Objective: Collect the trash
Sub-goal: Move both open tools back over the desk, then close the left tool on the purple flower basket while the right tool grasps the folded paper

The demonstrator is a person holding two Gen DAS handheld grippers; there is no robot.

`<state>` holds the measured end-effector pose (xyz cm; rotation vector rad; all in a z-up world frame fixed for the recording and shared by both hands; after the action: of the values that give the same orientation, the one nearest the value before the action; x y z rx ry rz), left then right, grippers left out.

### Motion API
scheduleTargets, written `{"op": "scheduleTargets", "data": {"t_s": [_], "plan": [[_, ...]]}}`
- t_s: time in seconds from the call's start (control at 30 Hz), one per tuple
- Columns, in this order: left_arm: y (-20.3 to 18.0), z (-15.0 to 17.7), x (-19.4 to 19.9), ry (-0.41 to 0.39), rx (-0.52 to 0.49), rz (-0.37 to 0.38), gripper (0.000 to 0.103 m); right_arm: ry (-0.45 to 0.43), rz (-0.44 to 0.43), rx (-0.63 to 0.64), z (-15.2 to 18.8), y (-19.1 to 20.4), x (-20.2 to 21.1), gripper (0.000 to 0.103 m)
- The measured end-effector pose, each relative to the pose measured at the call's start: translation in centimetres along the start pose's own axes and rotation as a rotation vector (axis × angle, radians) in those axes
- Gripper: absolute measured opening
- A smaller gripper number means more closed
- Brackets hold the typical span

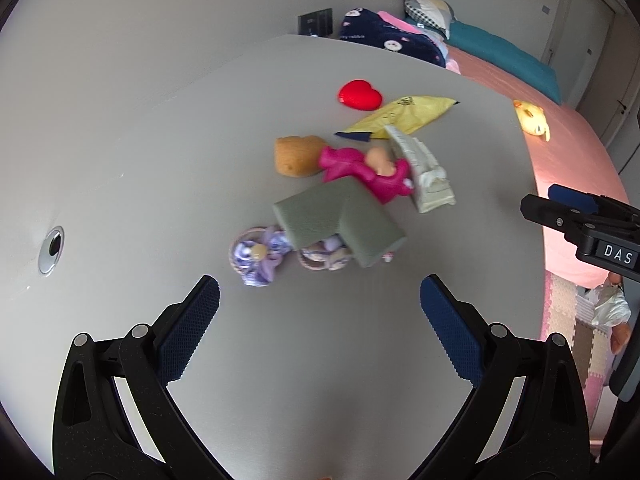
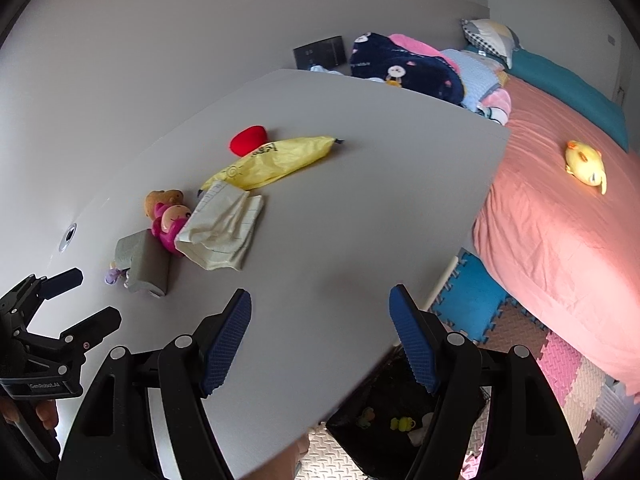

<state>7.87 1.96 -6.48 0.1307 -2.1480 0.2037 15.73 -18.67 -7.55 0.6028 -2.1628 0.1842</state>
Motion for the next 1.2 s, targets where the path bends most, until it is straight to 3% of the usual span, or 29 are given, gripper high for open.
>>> {"op": "scheduleTargets", "data": {"t_s": [0.47,0.73,0.87,0.93,0.97,1.07,1.13,1.2], "plan": [[5.3,-0.6,-1.2,-0.014,0.047,-0.067,0.097,0.021,-0.043,0.05,-2.5,4.1,-3.2,0.072],[5.0,-1.5,-2.6,-0.022,-0.006,-0.081,0.094,0.035,-0.046,0.051,-3.5,5.0,-5.1,0.072],[4.7,-1.9,-3.3,-0.027,-0.035,-0.074,0.084,0.035,-0.046,0.042,-4.1,5.0,-5.9,0.072],[4.7,-2.0,-3.7,-0.024,-0.044,-0.075,0.074,0.037,-0.048,0.038,-4.3,5.1,-6.4,0.072],[4.7,-2.0,-3.9,-0.02,-0.044,-0.072,0.065,0.036,-0.047,0.036,-4.4,5.1,-6.5,0.07],[4.6,-2.2,-4.1,-0.027,-0.038,-0.051,0.056,0.029,-0.046,0.041,-4.6,5.1,-7.0,0.06],[4.4,-2.2,-4.1,-0.033,-0.05,-0.047,0.052,0.025,-0.036,0.055,-4.7,5.1,-7.1,0.047],[4.1,-2.2,-4.1,-0.036,-0.055,-0.037,0.041,0.026,-0.032,0.059,-4.8,5.0,-7.2,0.03]]}}
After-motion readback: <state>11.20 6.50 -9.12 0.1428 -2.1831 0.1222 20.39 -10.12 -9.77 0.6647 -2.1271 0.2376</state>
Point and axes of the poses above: each gripper's, at about its wrist camera, not at the fingertips, and x roughly against the way its jaws point, y to its left, z to its underside, the point moved 6 cm from there along -x, roughly the way its jaws point, and after that the axes turned 9 degrees about x, right-handed, at the moved point
